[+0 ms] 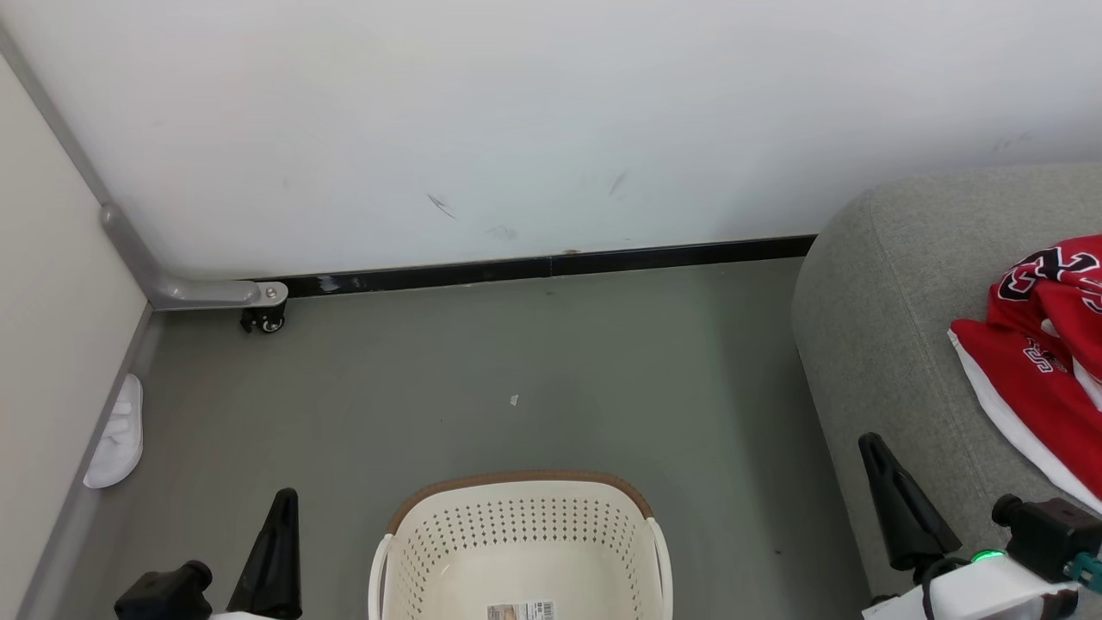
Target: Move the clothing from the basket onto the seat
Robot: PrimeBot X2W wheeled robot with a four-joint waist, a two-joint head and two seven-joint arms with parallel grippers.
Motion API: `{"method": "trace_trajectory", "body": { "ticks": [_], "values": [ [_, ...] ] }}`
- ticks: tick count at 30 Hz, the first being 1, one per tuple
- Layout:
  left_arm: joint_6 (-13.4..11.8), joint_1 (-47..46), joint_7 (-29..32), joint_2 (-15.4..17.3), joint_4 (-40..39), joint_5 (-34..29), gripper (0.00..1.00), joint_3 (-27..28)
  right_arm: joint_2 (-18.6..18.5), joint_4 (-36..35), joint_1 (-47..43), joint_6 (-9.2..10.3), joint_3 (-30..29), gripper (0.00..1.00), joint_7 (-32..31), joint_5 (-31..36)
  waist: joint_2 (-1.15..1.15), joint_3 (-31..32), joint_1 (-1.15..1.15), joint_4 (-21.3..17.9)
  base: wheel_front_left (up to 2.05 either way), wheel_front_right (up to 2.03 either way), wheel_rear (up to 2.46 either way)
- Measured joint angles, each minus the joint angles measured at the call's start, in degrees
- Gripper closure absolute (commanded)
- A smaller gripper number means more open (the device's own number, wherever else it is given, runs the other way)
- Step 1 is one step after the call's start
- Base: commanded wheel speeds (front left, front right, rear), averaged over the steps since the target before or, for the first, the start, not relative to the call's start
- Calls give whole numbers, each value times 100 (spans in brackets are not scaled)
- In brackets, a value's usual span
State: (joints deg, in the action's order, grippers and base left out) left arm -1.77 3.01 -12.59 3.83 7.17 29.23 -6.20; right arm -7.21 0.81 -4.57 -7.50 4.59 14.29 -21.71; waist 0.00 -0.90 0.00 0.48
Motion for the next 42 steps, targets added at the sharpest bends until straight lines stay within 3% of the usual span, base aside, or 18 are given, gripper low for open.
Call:
{"method": "trace_trajectory", "body": {
  "ticks": [10, 22, 29, 37, 42],
  "values": [
    [97, -10, 194, -9, 69, 742, 100, 102, 45, 66, 6, 0, -93, 100, -178, -929, 0, 18, 8, -5, 0, 0, 0],
    [222, -28, 498, -24, 145, 1619, 100, 241, 51, 216, 18, 0, -200, 100, -426, -2012, 0, 76, 73, -9, 0, 0, 0],
    [299, -35, 633, -29, 203, 2136, 100, 327, 49, 349, 26, 0, -226, 100, -546, -2604, 0, 116, 96, -12, 0, 0, 0],
    [352, -105, 779, -32, 274, 2608, 100, 396, 49, 454, 45, 1, -263, 100, -675, -3175, 0, 139, 99, -16, 0, 0, 0],
    [402, -150, 884, -38, 320, 2955, 100, 457, 48, 557, 90, 1, -316, 100, -746, -3587, 0, 138, 80, -19, 0, 0, 0]
  ]
}}
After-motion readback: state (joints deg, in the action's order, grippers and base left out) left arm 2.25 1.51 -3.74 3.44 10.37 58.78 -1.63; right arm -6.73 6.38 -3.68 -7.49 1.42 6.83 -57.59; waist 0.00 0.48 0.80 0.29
